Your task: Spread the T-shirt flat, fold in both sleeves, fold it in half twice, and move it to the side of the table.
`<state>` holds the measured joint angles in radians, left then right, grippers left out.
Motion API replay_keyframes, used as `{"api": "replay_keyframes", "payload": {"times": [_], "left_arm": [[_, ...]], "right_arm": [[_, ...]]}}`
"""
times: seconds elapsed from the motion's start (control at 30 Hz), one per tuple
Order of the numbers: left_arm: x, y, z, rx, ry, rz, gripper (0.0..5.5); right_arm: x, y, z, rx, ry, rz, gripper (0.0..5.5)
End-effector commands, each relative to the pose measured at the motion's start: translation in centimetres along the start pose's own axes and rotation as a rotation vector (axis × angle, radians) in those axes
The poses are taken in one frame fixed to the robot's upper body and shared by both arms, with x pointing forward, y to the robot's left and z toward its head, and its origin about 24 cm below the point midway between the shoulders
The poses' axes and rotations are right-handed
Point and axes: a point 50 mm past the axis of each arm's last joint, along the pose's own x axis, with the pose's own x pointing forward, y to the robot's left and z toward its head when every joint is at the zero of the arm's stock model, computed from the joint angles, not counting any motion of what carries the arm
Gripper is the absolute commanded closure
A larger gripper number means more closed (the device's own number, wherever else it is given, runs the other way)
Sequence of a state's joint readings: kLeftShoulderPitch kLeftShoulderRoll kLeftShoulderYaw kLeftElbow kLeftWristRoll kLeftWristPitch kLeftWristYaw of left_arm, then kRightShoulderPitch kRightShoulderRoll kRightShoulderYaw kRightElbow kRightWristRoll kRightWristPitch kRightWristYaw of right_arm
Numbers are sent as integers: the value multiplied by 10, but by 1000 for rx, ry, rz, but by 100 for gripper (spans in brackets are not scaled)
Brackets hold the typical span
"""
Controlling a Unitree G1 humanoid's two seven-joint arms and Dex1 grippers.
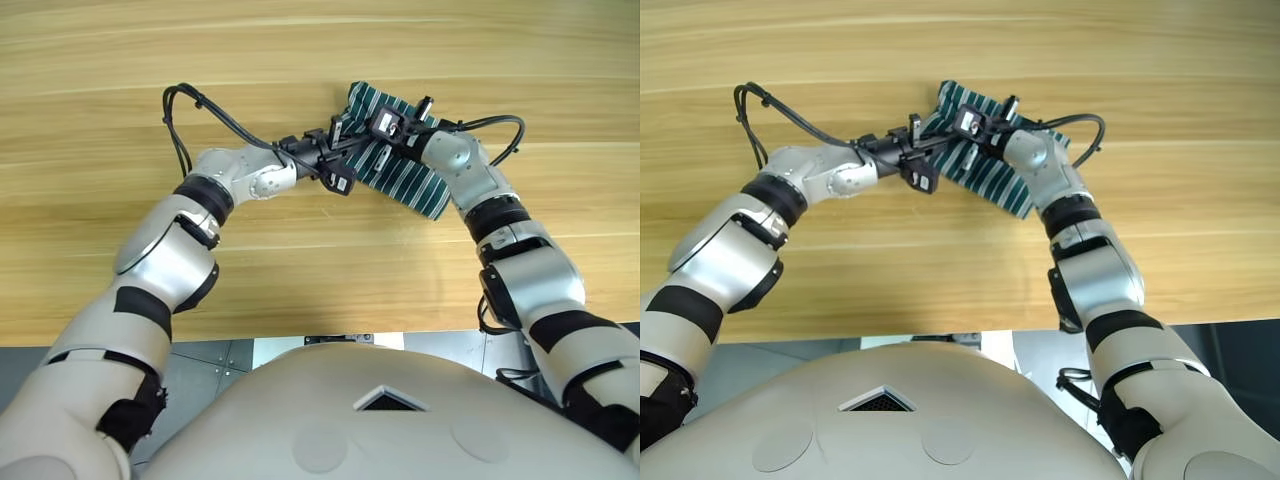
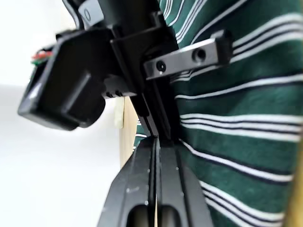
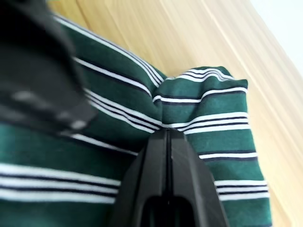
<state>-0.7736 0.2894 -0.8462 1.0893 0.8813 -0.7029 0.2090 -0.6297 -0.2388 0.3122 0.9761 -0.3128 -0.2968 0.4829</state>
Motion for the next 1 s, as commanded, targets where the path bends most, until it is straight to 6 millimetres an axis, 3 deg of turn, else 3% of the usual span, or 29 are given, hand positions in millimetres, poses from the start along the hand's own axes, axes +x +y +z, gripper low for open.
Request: {"api": "replay_keyframes", "payload": {"times": [0.03, 0.17, 0.4, 0.67, 0.8, 1.0], "left_arm": [[-57, -114, -7, 20, 173, -512, 550], [-78, -136, -11, 163, 179, -766, 550], [-104, -160, -8, 460, 17, -1108, 550], [-81, -126, -19, 550, -35, -1091, 550], [-75, -118, -20, 549, -40, -1052, 550], [-68, -106, -24, 524, -20, -973, 550]], "right_arm": [[-6, 19, -19, -2, 53, 90, 549], [-8, 15, -15, -7, 18, 74, 549], [-7, -11, 20, 92, -145, -56, 549], [5, 1, 40, 92, -189, -11, 549], [16, 15, 32, 83, -107, 46, 549], [16, 17, -9, 102, 134, -3, 549]]}}
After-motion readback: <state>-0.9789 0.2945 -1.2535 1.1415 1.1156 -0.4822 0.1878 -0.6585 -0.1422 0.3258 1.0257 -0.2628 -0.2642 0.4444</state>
